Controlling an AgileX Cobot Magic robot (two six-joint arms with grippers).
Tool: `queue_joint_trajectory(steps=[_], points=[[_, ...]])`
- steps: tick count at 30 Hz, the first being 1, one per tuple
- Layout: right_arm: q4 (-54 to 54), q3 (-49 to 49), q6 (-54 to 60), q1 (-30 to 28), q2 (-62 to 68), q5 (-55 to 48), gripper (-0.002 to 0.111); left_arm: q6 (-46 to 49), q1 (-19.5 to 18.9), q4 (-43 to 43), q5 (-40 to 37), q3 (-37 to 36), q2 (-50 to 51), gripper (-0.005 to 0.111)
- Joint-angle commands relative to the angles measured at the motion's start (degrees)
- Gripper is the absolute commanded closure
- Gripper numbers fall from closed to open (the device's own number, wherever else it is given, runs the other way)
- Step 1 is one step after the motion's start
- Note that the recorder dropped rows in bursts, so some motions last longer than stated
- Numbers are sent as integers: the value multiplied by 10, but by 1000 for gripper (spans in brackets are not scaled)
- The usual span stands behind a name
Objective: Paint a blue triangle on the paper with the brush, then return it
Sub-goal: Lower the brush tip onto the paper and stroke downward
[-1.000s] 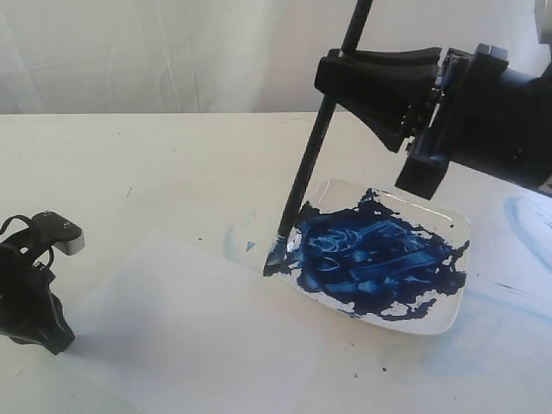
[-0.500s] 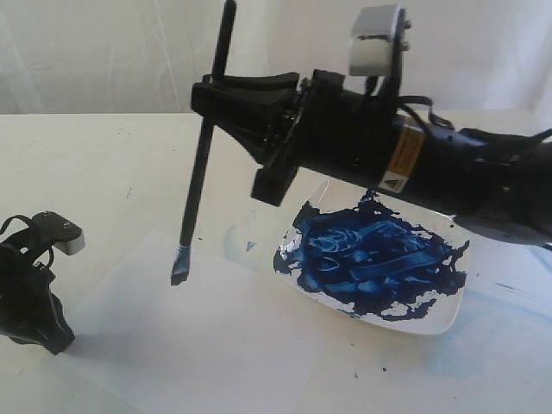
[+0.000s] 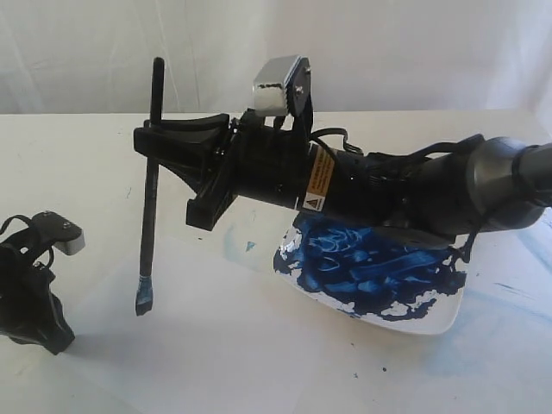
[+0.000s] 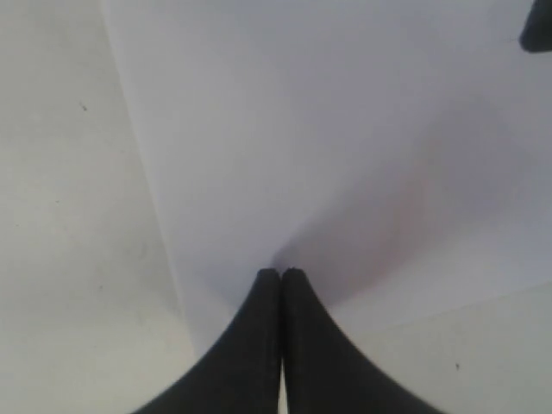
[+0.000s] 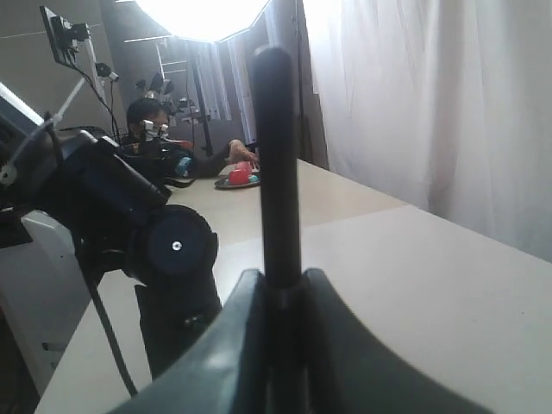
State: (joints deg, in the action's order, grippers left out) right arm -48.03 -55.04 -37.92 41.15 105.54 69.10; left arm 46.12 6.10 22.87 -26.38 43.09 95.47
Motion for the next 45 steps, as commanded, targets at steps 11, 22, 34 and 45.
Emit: queue_joint_trajectory(steps=[11,22,34,45], points=[[8,-3,18,1,16,9,108,1,4,2,-4,-7,0,107],[6,-3,18,1,16,-24,108,1,4,2,-4,-7,0,107],[6,-3,23,1,16,-49,108,1,4,2,-4,-7,0,107],[31,-3,72,0,16,-58,108,1,4,2,-4,-7,0,107]])
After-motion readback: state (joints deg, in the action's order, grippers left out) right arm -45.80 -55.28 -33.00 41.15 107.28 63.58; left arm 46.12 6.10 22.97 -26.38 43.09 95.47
